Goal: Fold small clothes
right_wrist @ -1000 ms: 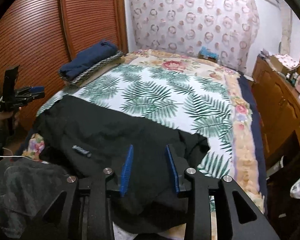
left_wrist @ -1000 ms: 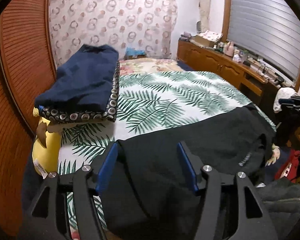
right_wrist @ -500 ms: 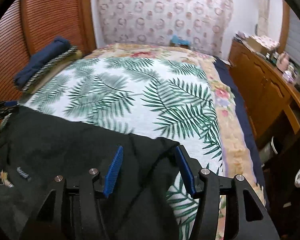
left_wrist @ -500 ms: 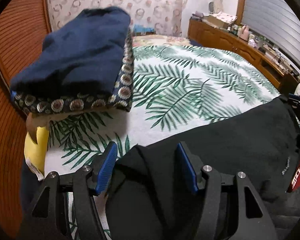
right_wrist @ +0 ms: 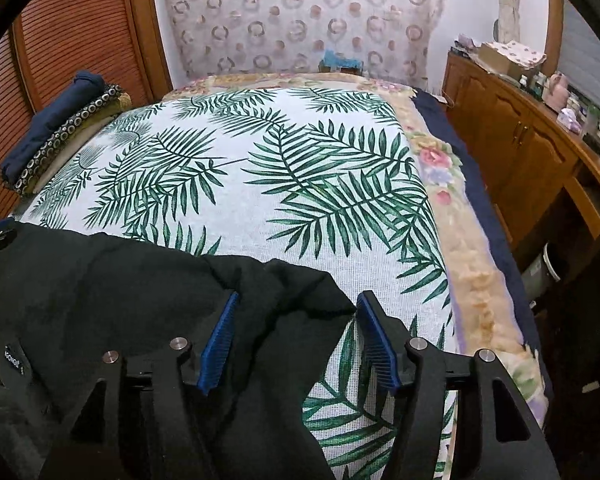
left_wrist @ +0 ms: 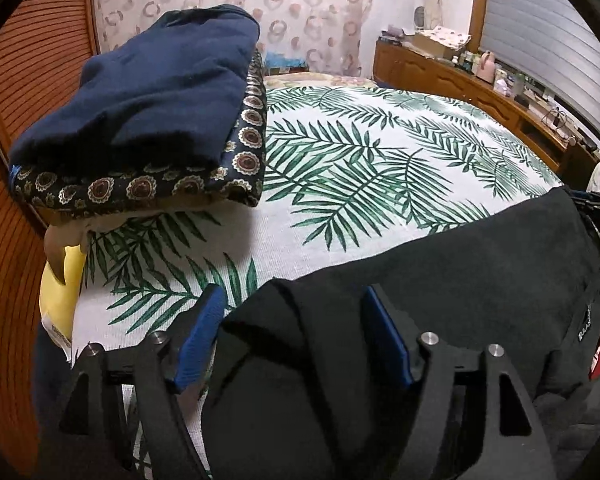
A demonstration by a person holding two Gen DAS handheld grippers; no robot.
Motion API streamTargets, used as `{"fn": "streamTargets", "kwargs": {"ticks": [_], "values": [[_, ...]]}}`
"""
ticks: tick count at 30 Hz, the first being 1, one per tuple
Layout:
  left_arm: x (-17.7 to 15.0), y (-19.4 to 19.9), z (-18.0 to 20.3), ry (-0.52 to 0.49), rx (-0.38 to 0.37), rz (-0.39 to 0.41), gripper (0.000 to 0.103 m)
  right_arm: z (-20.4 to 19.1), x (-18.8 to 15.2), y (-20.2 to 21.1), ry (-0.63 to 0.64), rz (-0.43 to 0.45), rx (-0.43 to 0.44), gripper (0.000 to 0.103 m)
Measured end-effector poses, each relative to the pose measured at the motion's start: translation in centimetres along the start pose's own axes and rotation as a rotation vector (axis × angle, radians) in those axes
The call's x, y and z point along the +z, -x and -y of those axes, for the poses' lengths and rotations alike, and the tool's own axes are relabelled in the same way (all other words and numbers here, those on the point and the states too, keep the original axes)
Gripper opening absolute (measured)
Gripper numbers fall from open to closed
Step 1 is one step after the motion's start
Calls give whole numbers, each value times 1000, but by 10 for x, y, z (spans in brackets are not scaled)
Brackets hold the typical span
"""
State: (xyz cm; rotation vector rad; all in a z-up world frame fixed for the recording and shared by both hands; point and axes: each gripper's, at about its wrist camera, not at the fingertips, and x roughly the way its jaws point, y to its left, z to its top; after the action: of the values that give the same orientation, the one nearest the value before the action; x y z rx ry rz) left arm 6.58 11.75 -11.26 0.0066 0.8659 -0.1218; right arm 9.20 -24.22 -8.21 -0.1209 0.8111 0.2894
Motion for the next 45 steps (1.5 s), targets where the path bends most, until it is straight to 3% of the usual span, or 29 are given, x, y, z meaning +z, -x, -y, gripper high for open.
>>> {"fn": "streamTargets", "kwargs": {"ticks": [3,9,12,13,16,17,20,26,36,45], "values": [[2,-1,-1,-2,-3,-8,73,9,2,-2,-15,14,-32,68],[0,0,-1,-6,-10,-13,73,9,0,-6,-15,18,1,70],[-1,4,-4,5,-9,0,46,4,-1,-6,7,18,33,70],[-1,5,-5,15,-20,3,30,1,-2,-6,12,17,42,67],[-3,8,-6,38,-99,0,14,-8,-4,-2,34,20,97,28],[-4,9,-7,42,-131,0,13,-11,-4,-2,34,13,124,14],[-5,20,-8,47,-157,18,11,-17,-9,5,35,20,147,11],[-3,90,10,40,-206,185,11,-8,-17,57,-32,117,179,10],[-2,184,34,42,-241,428,10,-18,-26,171,90,225,111,10],[18,278,48,-38,-247,642,10,-15,-35,282,88,458,120,10]]}}
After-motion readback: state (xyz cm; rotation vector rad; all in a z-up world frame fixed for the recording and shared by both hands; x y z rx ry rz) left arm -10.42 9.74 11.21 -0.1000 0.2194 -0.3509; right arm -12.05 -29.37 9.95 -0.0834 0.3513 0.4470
